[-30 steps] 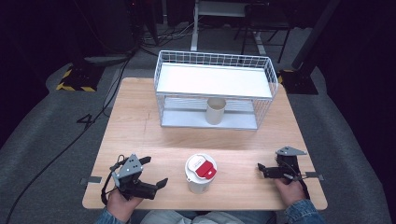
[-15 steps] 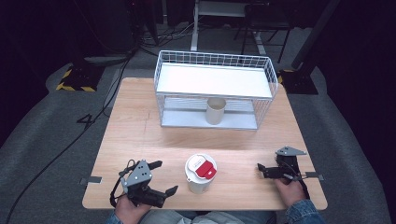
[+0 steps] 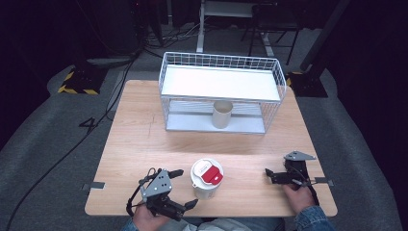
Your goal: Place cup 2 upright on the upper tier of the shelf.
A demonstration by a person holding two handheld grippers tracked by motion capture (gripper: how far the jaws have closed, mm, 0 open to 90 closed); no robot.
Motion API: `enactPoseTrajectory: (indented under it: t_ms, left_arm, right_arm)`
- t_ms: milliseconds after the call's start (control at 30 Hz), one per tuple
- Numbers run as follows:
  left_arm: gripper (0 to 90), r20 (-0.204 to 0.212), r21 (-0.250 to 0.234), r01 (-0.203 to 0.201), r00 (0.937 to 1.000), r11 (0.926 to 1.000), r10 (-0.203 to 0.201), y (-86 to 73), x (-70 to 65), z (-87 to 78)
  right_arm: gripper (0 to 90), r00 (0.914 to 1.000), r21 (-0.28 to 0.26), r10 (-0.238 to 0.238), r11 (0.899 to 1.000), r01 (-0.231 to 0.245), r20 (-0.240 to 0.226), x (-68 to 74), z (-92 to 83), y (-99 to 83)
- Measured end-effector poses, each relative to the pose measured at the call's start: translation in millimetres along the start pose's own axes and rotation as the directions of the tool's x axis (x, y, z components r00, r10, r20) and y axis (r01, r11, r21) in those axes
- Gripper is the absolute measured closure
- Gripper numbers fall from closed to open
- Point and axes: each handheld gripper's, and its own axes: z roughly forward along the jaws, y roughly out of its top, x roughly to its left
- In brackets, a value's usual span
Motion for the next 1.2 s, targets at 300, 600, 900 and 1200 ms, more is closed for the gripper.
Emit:
enactPoseTrajectory:
  t_ms: [300,600,900,1200]
  left_arm:
    - [0.0,-0.046,0.025,0.025,0.9986,0.9994,-0.024,-5.2,0.0,22.6]
    - [0.3,-0.078,0.038,0.040,0.9963,0.9984,-0.037,-8.5,-1.6,42.5]
    - [0.4,-0.055,-0.010,0.071,0.9959,0.9974,-0.071,-10.6,-1.1,59.8]
    - [6.4,-0.118,-0.055,0.046,0.9917,0.9974,-0.052,-13.9,-5.1,63.3]
  right_arm:
    - [0.3,1.0000,0.000,0.001,1.000,-0.001,0.000,0.1,0.0,0.0]
    - [0.3,1.0000,0.001,0.000,1.000,0.000,0.000,0.0,-0.1,0.0]
    - [0.3,1.0000,0.001,0.000,1.000,0.000,-0.001,0.0,0.1,0.1]
    - [0.3,1.0000,0.001,0.001,1.000,-0.001,-0.001,0.0,0.1,0.2]
